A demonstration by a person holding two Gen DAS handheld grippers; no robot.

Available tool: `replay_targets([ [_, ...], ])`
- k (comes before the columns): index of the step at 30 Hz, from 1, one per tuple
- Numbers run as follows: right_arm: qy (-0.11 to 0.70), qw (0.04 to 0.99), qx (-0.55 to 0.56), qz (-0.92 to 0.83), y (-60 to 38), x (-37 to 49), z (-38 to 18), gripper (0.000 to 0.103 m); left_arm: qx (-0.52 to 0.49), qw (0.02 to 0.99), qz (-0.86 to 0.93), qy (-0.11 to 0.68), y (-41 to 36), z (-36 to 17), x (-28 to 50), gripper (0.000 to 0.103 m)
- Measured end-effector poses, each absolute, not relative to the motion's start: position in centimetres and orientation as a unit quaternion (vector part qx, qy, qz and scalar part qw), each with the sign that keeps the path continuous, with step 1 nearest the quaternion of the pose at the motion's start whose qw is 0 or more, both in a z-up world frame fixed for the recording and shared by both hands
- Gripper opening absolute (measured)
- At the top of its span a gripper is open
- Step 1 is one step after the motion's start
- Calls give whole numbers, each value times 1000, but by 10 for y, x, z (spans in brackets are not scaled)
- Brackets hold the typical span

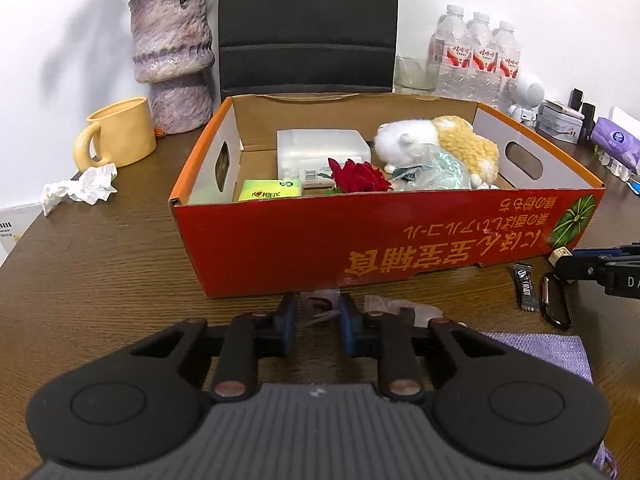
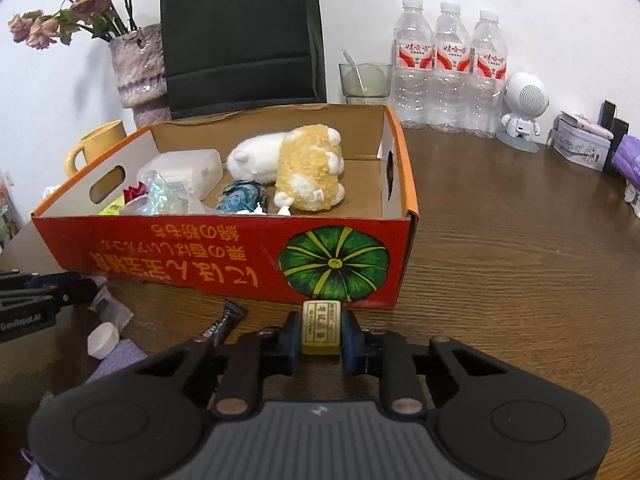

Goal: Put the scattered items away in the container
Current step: 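Grasp the small yellow box with the right tool while the left tool grasps a small item, then drop the yellow box and small item into the cardboard box, opening both tools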

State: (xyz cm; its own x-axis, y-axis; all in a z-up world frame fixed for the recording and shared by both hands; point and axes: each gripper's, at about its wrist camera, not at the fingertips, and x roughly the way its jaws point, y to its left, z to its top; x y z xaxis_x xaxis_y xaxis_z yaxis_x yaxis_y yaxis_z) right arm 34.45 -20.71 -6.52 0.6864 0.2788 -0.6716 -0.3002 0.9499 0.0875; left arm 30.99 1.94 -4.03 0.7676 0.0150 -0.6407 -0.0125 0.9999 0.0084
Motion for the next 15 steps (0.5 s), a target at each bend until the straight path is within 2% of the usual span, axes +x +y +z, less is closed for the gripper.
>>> replay_targets([
  [15,328,925,3,190,-222,311,-46,20,-16,959,-7,283,28,-14,256,22],
])
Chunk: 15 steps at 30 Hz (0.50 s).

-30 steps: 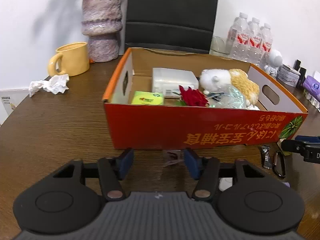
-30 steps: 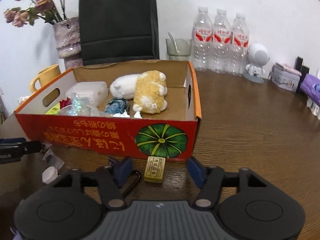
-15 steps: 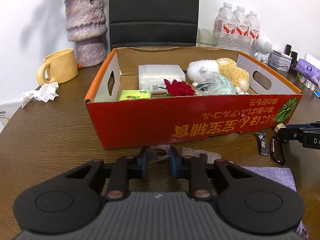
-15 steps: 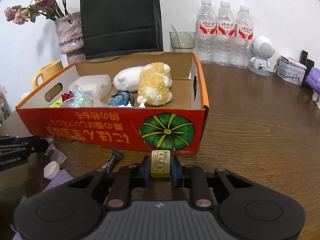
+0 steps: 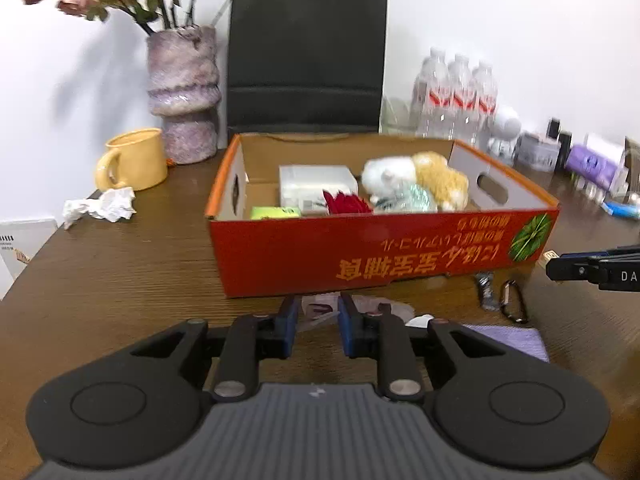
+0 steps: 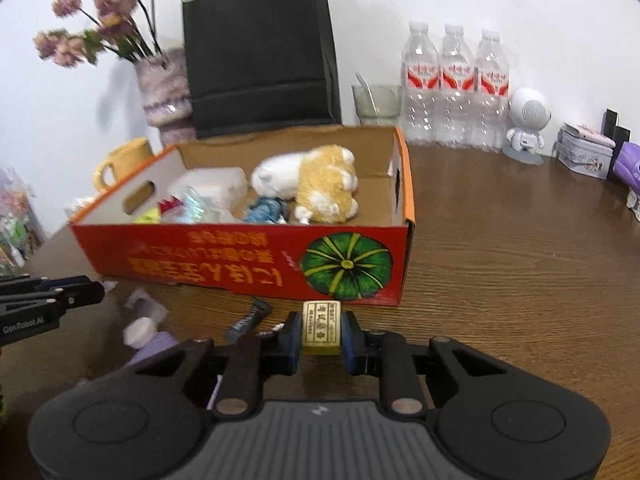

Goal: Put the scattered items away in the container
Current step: 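Drop the yellow box and small item into the cardboard box, opening both tools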

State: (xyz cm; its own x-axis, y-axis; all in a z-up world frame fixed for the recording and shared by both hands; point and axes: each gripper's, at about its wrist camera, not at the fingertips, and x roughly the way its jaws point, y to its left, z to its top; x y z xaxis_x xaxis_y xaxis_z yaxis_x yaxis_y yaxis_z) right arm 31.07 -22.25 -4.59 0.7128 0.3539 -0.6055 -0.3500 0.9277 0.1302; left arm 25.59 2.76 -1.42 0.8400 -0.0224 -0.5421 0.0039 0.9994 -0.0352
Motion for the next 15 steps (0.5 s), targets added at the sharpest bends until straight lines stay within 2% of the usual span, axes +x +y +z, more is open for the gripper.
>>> replay_targets([
  [6,280,939,21,198,-237,297,-11,20,-30,975,-1,220,43,28,246,22],
  [15,229,953,15,197,-231,330,33,20,-30,986,15,166,57,64,297,22],
])
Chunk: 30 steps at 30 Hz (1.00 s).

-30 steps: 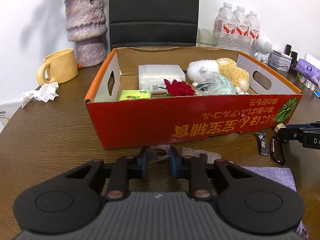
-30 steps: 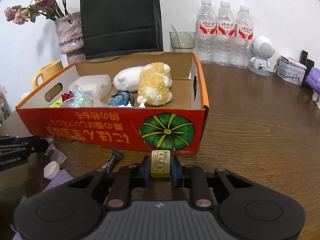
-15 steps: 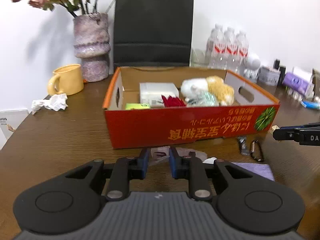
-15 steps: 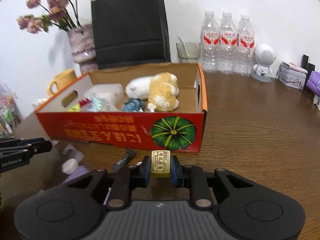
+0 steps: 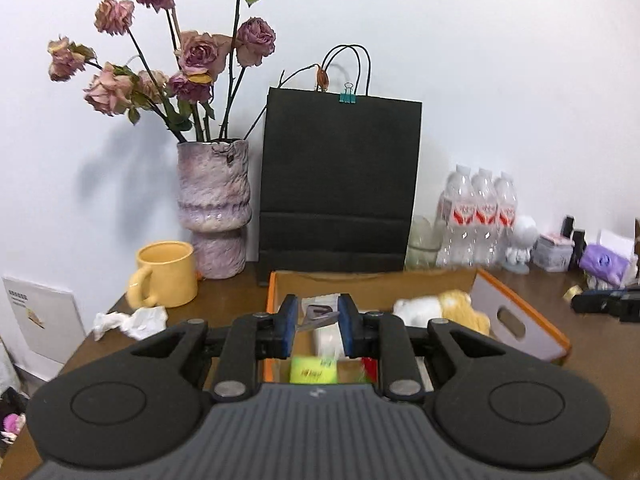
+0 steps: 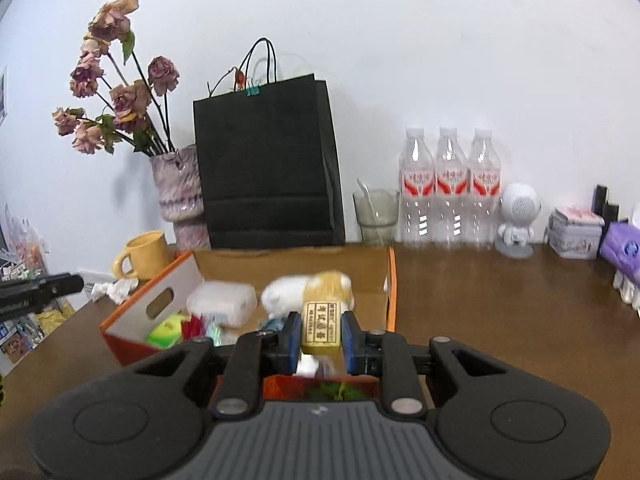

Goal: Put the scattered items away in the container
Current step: 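Drop the yellow box and small item into the cardboard box, opening both tools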

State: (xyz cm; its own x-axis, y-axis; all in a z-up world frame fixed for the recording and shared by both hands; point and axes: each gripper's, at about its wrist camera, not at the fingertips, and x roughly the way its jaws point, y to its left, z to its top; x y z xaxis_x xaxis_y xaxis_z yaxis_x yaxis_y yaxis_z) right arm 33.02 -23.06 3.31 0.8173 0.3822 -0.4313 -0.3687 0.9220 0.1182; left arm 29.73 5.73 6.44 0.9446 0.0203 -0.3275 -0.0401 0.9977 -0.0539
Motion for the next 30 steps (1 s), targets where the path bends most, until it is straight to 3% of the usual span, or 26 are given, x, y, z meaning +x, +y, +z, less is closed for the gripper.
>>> replay_targets([
  [9,266,947,-6,181,-183,404,10,20,-35,973,17,229,42,32,369,22],
  [15,325,931,-34,163,-174,418,-24,20,-10,965,23,260,37,8,376,22],
  [24,334,928,-44,159,-171,421,-36,20,0,963,22,268,33,-1,377,22],
  [25,335,928,-41,161,-172,421,-35,20,0,964,22,266,32,-1,376,24],
  [30,337,925,-15,175,-176,422,-33,25,-1,965,28,262,31,-2,374,55],
])
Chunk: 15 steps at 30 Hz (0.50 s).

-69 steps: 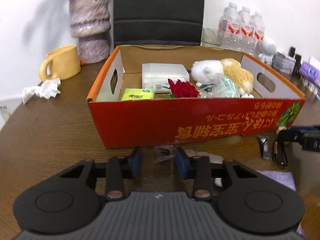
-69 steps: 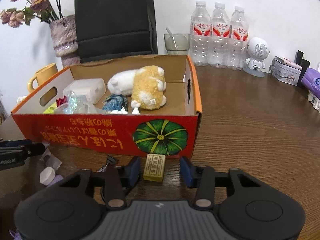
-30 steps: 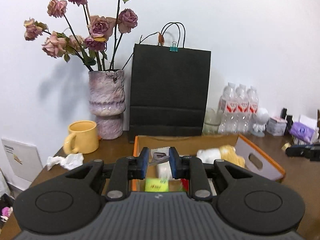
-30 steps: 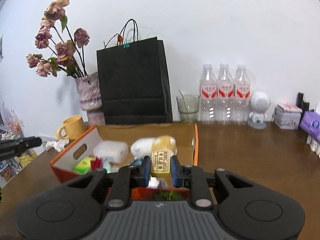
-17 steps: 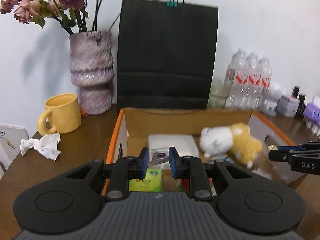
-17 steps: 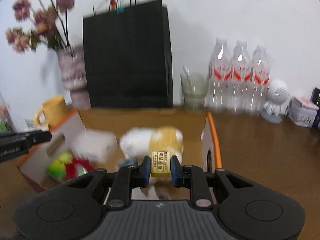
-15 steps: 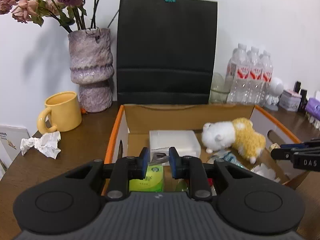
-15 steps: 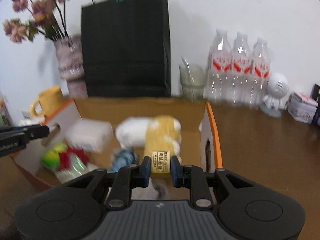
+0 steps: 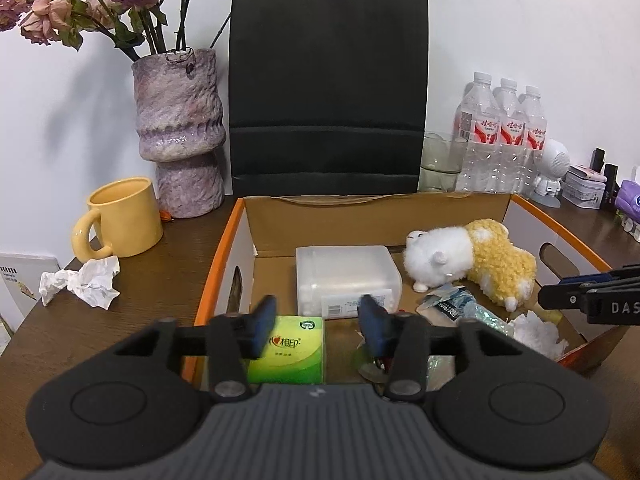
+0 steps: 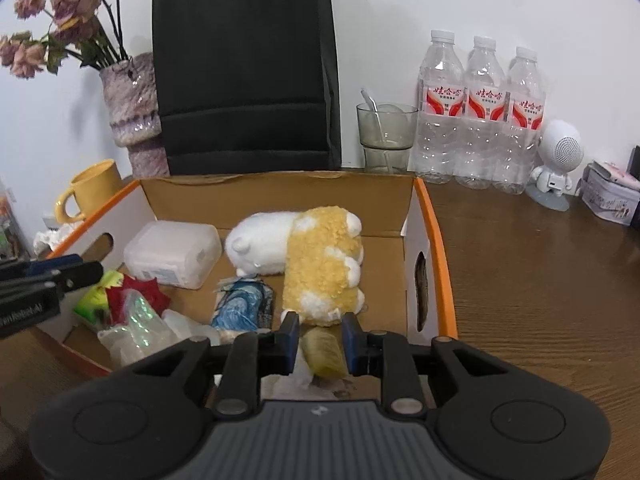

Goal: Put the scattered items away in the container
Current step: 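Drop the yellow box and small item into the cardboard box, opening both tools, then move both tools back to the table and grasp the black carabiner with the right tool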

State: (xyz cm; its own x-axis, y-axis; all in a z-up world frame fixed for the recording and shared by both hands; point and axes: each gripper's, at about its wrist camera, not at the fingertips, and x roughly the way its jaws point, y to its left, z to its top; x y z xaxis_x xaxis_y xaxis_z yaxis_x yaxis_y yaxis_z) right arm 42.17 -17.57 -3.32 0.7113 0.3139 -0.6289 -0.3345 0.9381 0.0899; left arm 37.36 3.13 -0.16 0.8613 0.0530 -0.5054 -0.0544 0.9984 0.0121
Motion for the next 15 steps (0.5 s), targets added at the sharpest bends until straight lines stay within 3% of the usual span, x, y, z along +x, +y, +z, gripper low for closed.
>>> replay_targets([
  [1,335,925,-12,178,-176,421,-32,33,-6,965,26,262,31,-1,373,65],
  [2,332,926,-11,179,-176,419,-31,54,-11,965,25,260,32,0,371,82],
  [3,328,928,-13,176,-175,418,-29,65,-17,966,25,256,33,1,369,91],
  [4,322,931,-16,172,-175,416,-27,81,-22,968,26,248,33,3,366,93],
  [7,308,936,-16,168,-178,410,-20,86,-31,974,21,223,32,12,356,103],
  [12,298,939,4,173,-187,400,-10,102,-35,978,19,205,30,20,342,103],
  [15,293,939,10,179,-191,392,-6,103,-39,978,17,202,32,23,335,103],
])
